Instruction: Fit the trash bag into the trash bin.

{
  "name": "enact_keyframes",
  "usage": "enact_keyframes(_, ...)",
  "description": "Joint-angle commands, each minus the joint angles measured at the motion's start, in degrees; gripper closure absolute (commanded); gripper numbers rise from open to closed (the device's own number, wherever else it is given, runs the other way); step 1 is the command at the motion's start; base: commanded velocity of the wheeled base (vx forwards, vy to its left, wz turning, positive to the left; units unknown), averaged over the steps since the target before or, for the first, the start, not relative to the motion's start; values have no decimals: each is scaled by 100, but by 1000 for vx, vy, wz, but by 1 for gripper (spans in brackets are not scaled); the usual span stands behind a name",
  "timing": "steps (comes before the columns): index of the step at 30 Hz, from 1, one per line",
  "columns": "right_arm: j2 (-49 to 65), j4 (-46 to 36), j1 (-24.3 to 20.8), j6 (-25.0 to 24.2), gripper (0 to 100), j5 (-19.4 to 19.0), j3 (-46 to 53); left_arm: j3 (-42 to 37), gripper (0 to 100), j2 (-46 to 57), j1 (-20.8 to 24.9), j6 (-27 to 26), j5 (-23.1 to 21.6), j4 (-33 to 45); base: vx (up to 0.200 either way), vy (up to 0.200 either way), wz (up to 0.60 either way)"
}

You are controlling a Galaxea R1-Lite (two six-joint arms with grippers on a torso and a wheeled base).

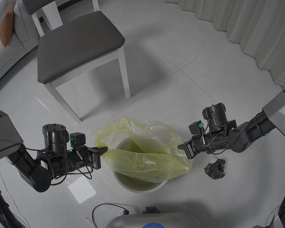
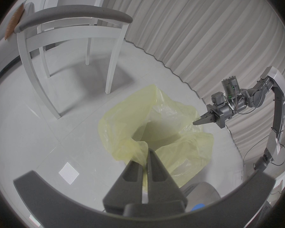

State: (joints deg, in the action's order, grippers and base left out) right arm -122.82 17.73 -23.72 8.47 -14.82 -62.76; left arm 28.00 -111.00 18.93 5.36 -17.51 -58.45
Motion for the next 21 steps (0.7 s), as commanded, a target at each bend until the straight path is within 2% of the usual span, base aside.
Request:
enact_keyframes(1, -172, 12, 17, 5, 100, -3, -52, 21, 100, -194, 40, 9, 10, -17, 0, 0, 0)
enact_keyframes(21, -787, -6, 26, 5, 100, 23, -624, -155, 100, -221, -21, 0, 19, -8, 0, 0, 0)
